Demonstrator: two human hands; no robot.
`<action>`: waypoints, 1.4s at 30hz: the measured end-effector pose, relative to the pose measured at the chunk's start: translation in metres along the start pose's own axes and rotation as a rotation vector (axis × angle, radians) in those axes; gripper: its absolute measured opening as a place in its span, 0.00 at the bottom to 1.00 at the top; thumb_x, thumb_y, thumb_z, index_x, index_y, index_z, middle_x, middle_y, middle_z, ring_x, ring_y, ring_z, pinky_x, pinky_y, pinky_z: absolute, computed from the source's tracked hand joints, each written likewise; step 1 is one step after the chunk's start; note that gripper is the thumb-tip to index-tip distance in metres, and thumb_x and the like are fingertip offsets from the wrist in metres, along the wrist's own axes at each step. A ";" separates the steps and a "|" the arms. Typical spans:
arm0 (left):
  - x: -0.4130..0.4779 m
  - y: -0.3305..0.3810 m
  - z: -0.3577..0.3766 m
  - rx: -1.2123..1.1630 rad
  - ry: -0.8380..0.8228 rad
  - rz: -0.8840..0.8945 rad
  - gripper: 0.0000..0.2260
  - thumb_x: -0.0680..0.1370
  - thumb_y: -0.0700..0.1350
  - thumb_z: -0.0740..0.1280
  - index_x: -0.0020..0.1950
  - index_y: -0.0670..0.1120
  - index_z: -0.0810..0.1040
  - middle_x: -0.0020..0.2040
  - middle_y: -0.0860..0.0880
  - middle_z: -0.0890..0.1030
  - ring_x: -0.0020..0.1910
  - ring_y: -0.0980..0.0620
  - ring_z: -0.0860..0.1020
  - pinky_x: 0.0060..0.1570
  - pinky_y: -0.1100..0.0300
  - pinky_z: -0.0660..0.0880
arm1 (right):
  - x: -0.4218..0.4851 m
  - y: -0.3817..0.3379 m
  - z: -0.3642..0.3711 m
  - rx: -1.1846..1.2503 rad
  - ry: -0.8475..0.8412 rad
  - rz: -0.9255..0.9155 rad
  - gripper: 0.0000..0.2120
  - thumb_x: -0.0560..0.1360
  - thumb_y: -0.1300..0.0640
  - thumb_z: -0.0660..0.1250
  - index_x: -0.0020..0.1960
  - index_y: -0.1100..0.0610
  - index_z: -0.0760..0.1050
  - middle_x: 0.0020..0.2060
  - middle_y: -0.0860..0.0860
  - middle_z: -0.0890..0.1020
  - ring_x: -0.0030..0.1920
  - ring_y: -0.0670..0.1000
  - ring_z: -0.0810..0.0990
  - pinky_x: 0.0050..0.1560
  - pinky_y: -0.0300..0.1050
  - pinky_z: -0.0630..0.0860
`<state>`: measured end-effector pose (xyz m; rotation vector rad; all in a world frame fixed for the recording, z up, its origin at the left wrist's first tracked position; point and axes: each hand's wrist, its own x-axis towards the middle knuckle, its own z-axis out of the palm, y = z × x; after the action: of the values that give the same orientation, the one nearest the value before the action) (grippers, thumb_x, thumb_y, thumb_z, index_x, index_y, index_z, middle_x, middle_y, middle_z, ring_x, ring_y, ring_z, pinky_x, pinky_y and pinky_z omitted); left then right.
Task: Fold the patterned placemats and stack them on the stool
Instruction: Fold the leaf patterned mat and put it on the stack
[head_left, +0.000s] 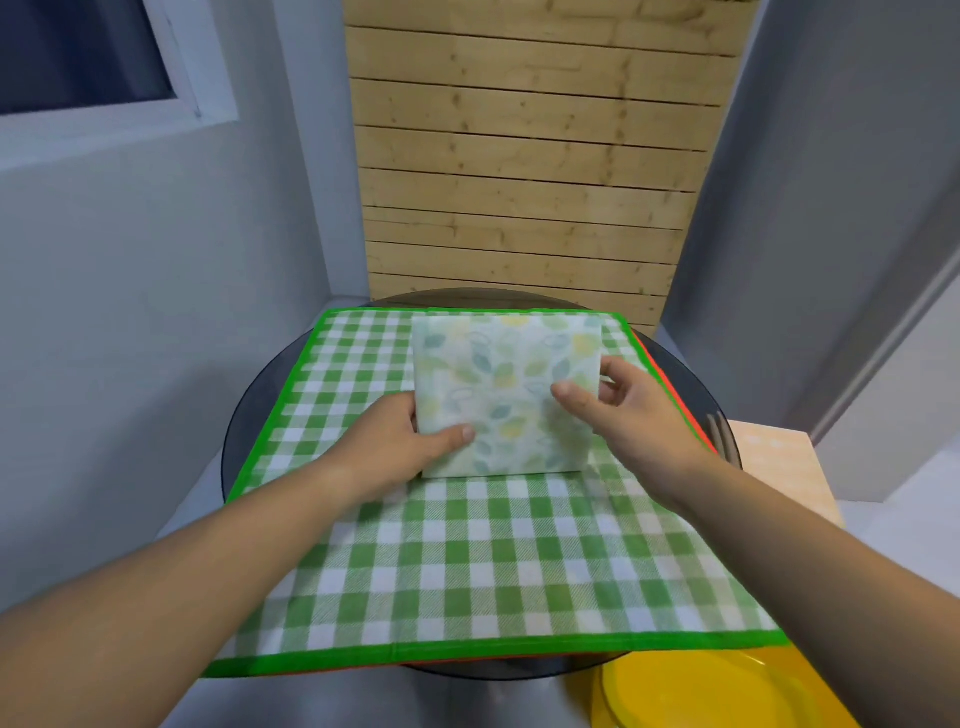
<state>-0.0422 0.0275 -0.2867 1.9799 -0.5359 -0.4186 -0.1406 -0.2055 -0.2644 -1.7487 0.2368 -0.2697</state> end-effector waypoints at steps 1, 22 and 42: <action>0.002 -0.001 0.001 -0.001 0.011 -0.008 0.12 0.74 0.52 0.75 0.56 0.60 0.79 0.49 0.65 0.84 0.48 0.66 0.82 0.47 0.69 0.78 | -0.001 0.004 0.001 -0.061 -0.007 0.024 0.21 0.74 0.50 0.74 0.63 0.56 0.74 0.47 0.50 0.87 0.47 0.48 0.86 0.46 0.43 0.82; -0.004 -0.005 0.004 0.284 0.008 -0.019 0.19 0.75 0.54 0.73 0.65 0.55 0.76 0.53 0.60 0.83 0.50 0.62 0.81 0.52 0.60 0.79 | -0.025 0.021 0.005 -0.758 -0.094 0.067 0.18 0.74 0.44 0.71 0.61 0.45 0.74 0.37 0.47 0.79 0.37 0.44 0.78 0.38 0.37 0.73; -0.018 -0.003 0.039 0.854 -0.092 -0.028 0.36 0.80 0.68 0.47 0.81 0.53 0.38 0.81 0.47 0.36 0.80 0.48 0.36 0.78 0.49 0.39 | -0.032 0.031 0.035 -1.066 -0.076 -0.052 0.31 0.76 0.32 0.56 0.74 0.46 0.62 0.78 0.52 0.57 0.76 0.55 0.54 0.75 0.55 0.57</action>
<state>-0.0765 0.0092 -0.3054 2.7928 -0.8384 -0.3217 -0.1602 -0.1688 -0.3033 -2.8159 0.3069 -0.1057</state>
